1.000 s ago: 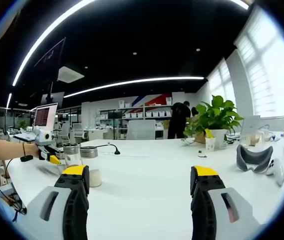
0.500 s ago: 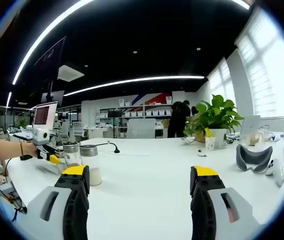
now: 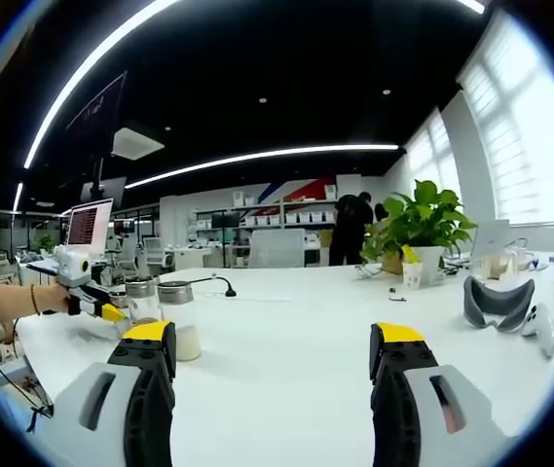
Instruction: Rotate the seasoning bottle until the label or dispensing opening points toward the visible target arrow and the bottle remains upright within the marked orientation range
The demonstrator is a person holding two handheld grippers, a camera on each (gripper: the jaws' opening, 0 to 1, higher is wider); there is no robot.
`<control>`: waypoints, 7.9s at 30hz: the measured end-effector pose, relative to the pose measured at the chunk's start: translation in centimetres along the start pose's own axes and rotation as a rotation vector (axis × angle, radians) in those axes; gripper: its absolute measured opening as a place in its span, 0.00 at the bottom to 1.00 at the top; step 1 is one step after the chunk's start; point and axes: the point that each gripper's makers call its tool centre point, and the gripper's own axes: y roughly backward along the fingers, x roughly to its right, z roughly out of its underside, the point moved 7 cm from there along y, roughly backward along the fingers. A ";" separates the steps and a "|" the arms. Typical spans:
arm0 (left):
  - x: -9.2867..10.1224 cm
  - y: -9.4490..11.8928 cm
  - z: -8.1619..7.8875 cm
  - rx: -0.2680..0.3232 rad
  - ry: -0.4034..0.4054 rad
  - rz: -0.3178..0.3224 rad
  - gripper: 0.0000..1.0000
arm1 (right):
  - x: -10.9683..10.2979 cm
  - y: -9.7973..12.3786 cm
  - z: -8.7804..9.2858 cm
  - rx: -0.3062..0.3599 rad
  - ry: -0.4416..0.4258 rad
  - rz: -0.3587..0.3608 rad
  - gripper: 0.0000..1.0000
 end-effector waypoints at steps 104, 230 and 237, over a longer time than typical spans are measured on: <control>3.0 6.3 -0.3 0.155 0.245 -0.644 0.49 | -0.3 -0.1 0.5 -0.025 -0.019 -0.008 0.81; -1.7 5.8 2.4 0.156 0.201 -0.526 0.34 | -0.2 -0.5 1.0 -0.052 -0.029 -0.004 0.77; -1.3 5.9 2.8 0.165 0.178 -0.543 0.34 | -0.3 -0.6 1.1 -0.055 -0.033 -0.008 0.77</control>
